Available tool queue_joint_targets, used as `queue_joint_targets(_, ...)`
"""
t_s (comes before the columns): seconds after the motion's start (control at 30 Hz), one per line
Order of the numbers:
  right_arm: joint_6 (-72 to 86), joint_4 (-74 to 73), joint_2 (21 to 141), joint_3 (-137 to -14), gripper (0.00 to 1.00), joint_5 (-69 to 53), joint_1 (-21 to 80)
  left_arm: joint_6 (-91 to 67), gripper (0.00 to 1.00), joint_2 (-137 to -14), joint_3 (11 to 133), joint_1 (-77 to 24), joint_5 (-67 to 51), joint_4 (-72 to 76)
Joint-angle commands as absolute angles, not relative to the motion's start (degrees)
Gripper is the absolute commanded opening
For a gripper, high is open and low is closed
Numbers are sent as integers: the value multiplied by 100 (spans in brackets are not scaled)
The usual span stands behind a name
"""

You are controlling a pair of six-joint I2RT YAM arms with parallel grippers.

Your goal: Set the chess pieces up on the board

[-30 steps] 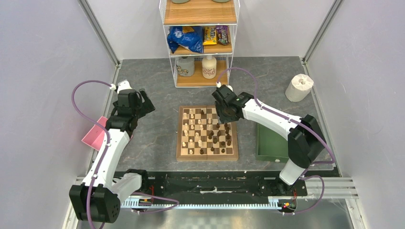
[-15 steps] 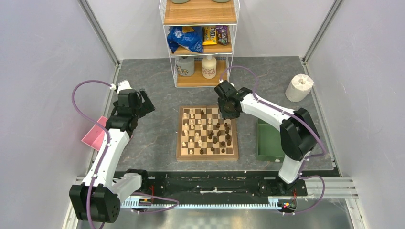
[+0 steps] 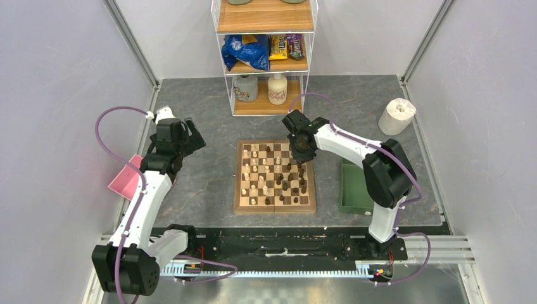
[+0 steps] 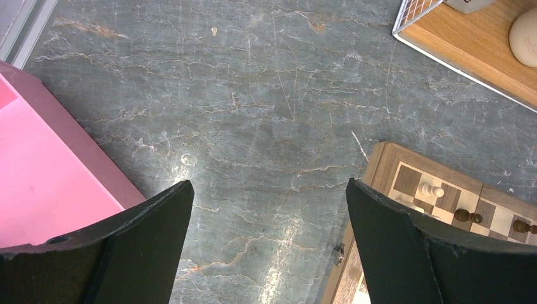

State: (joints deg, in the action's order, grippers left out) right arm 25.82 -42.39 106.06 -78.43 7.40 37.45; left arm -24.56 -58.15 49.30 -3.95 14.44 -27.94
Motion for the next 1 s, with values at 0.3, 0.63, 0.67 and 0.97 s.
queue_joint_targets(0.3, 2438, -4019, 10790, -8185, 10, 695, 3709, -2377, 98, -5816, 4939, -389, 1407, -2549)
queue_joint_targets(0.63, 2495, -3901, 10897, -8314, 13, 767, 3711, -2374, 98, -5833, 4939, -388, 1417, -2549)
queue_joint_targets(0.67, 2489, -3927, 10871, -8311, 19, 787, 3709, -2373, 98, -5823, 4939, -389, 1415, -2549)
queue_joint_targets(0.97, 2394, -3972, 10528, -8019, 34, 1010, 3710, -2381, 98, -5832, 4939, -388, 1406, -2553)
